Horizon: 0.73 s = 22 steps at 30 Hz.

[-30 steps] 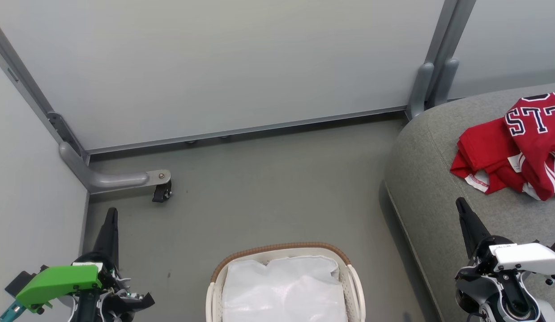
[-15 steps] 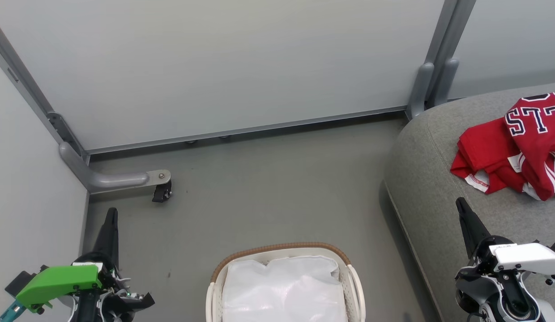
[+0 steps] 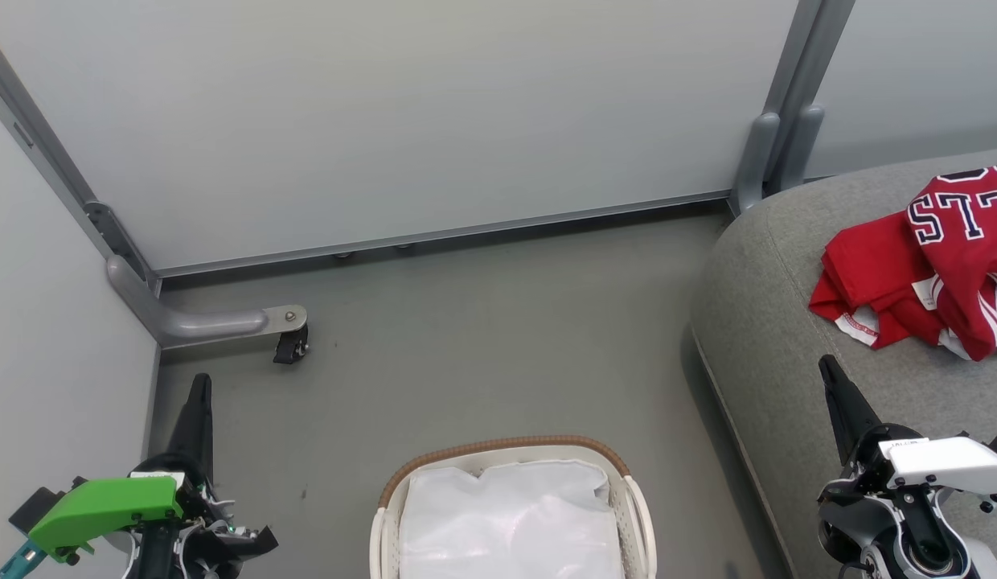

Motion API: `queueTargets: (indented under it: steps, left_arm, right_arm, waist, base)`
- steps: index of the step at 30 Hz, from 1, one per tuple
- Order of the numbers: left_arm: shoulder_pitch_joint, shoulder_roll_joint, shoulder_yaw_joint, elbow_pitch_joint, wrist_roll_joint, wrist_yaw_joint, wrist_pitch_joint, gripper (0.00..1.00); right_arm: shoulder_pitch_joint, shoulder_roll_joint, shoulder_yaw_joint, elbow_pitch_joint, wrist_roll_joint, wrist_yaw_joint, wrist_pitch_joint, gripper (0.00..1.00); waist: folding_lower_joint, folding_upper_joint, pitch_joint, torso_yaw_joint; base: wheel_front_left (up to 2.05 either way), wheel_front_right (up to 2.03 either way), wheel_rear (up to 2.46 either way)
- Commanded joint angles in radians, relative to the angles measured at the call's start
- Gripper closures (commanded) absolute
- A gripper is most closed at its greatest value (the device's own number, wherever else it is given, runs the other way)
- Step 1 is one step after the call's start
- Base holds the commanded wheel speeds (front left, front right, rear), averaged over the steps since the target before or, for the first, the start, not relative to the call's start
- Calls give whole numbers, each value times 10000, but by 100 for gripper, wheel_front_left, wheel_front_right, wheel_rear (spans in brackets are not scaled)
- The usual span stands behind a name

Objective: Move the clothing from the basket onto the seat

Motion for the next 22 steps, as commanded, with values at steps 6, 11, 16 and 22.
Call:
queueTargets:
  steps: [6, 11, 16, 22]
  left_arm:
    - [-104, 66, 15, -7, -30, -32, 27, 100]
    - [-104, 66, 15, -7, -30, -32, 27, 100]
    - [-104, 66, 15, -7, -31, -32, 27, 100]
    - [-104, 67, 15, -7, -31, -32, 27, 100]
  right_arm:
    - [105, -60, -17, -32, 35, -3, 12, 100]
    - [105, -60, -17, -32, 35, -3, 11, 100]
    - [105, -60, -17, -32, 35, -3, 11, 100]
    - [105, -60, -17, -32, 35, -3, 11, 100]
  waist:
    - [0, -1, 0, 0]
    - [0, -1, 0, 0]
    - [0, -1, 0, 0]
    - [0, -1, 0, 0]
  base:
    - [0, 0, 0]
    - [0, 0, 0]
    - [0, 0, 0]
    - [0, 0, 0]
